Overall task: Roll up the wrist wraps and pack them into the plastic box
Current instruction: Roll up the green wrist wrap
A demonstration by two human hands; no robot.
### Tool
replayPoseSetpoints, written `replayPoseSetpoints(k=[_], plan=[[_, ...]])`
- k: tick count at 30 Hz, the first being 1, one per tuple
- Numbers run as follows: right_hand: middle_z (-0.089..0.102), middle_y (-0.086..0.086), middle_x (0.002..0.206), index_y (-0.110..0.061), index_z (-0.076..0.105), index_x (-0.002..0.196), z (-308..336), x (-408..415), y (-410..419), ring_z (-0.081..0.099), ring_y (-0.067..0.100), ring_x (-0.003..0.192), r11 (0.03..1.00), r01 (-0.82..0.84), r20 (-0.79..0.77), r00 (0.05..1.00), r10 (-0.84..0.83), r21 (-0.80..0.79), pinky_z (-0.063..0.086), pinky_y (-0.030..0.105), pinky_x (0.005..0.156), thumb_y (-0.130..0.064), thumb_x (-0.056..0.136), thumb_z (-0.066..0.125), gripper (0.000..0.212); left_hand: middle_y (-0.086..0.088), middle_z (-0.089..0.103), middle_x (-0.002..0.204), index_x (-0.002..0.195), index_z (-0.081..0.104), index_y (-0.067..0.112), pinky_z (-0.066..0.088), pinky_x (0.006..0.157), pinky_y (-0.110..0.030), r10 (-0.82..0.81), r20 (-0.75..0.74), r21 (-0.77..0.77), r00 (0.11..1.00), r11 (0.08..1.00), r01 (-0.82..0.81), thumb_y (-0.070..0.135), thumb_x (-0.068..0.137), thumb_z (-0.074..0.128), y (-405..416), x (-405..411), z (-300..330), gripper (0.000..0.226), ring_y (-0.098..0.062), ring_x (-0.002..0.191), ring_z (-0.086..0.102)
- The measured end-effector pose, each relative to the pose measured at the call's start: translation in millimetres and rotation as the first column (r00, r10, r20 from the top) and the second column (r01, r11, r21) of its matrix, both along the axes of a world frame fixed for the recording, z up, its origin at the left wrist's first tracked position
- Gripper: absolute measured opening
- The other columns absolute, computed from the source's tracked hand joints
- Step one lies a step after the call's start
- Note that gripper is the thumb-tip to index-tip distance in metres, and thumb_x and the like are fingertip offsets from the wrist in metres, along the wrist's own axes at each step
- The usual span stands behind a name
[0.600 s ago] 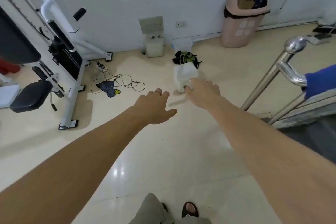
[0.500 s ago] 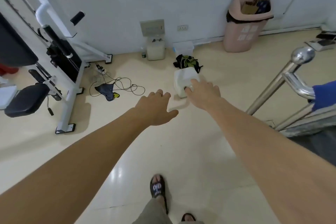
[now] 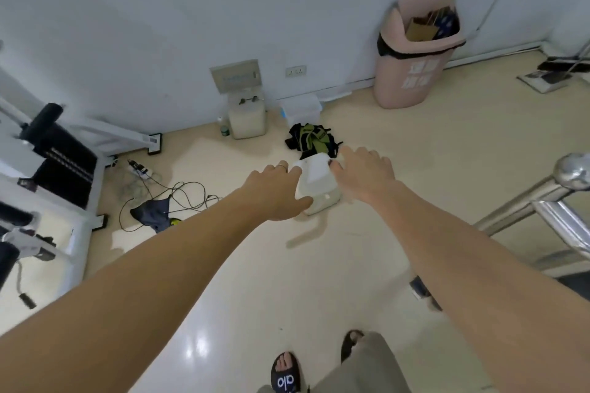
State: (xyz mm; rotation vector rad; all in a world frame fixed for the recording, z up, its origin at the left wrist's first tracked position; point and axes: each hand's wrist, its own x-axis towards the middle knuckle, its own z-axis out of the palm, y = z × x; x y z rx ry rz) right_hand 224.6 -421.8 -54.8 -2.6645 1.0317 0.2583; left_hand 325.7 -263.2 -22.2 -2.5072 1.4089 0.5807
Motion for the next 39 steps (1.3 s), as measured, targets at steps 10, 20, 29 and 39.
replayPoseSetpoints(k=[10,20,29,39], plan=[[0.057,0.014,0.133,-0.019,0.051,0.138,-33.9,138.2,-208.4,0.051,0.034,0.124,0.998,-0.049,-0.023,0.998,0.050,0.045,0.036,0.046,0.102,-0.044,0.107,0.030,0.045,-0.009,0.037,0.154,0.155,0.030,0.021,0.042,0.103,-0.044,0.077,-0.049,0.058,0.996,0.996,-0.074,0.059,0.101,0.044,-187.2,121.0,-33.5,0.068,-0.030,0.136,0.044],[0.058,0.014,0.130,-0.020,0.042,0.148,-43.8,323.9,-344.0,0.052,0.033,0.117,0.991,-0.133,-0.038,0.990,0.133,0.006,0.037,0.046,0.097,-0.043,0.108,0.028,0.049,-0.009,0.041,0.148,0.152,0.032,0.020,0.044,0.100,-0.044,0.136,-0.104,0.010,0.985,0.991,-0.135,0.058,0.102,0.043,-317.9,291.6,-57.3,0.064,-0.030,0.132,0.046],[0.055,0.011,0.135,-0.022,0.041,0.149,-84.4,477.7,-439.4,0.051,0.031,0.123,0.999,0.005,-0.109,0.994,0.000,0.041,0.038,0.047,0.102,-0.046,0.109,0.027,0.048,-0.006,0.046,0.143,0.150,0.034,0.023,0.047,0.099,-0.043,0.092,-0.227,0.052,0.970,0.995,-0.082,0.057,0.102,0.043,-417.2,482.3,-105.3,0.060,-0.028,0.129,0.048],[0.056,0.011,0.134,-0.022,0.041,0.150,-161.4,592.9,-599.3,0.051,0.031,0.124,0.989,-0.008,-0.110,0.994,0.024,0.146,0.038,0.046,0.101,-0.045,0.109,0.027,0.049,-0.008,0.045,0.147,0.151,0.034,0.021,0.047,0.100,-0.042,0.101,-0.295,0.060,0.950,0.994,-0.087,0.058,0.102,0.044,-587.4,593.4,-173.9,0.063,-0.027,0.130,0.050]])
